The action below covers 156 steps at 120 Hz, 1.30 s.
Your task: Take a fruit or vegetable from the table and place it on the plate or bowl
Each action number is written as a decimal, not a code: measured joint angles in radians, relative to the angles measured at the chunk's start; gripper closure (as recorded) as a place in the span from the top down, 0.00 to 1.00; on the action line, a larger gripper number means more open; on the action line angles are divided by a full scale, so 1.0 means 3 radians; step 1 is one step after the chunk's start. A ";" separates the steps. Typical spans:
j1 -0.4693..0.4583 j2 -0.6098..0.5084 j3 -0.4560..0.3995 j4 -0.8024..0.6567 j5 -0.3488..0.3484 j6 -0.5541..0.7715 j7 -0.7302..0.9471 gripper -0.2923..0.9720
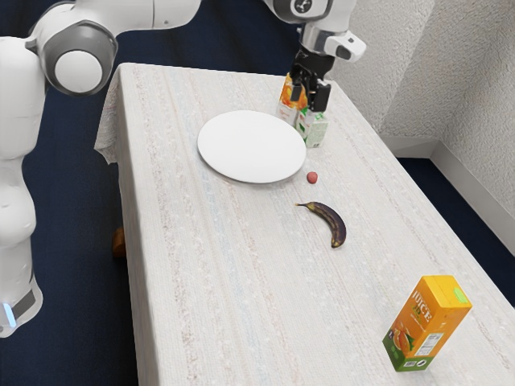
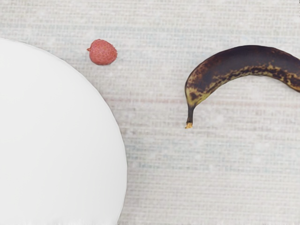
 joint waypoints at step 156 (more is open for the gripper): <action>-0.0063 0.0312 -0.0873 -0.0278 0.0327 0.0165 0.2930 0.77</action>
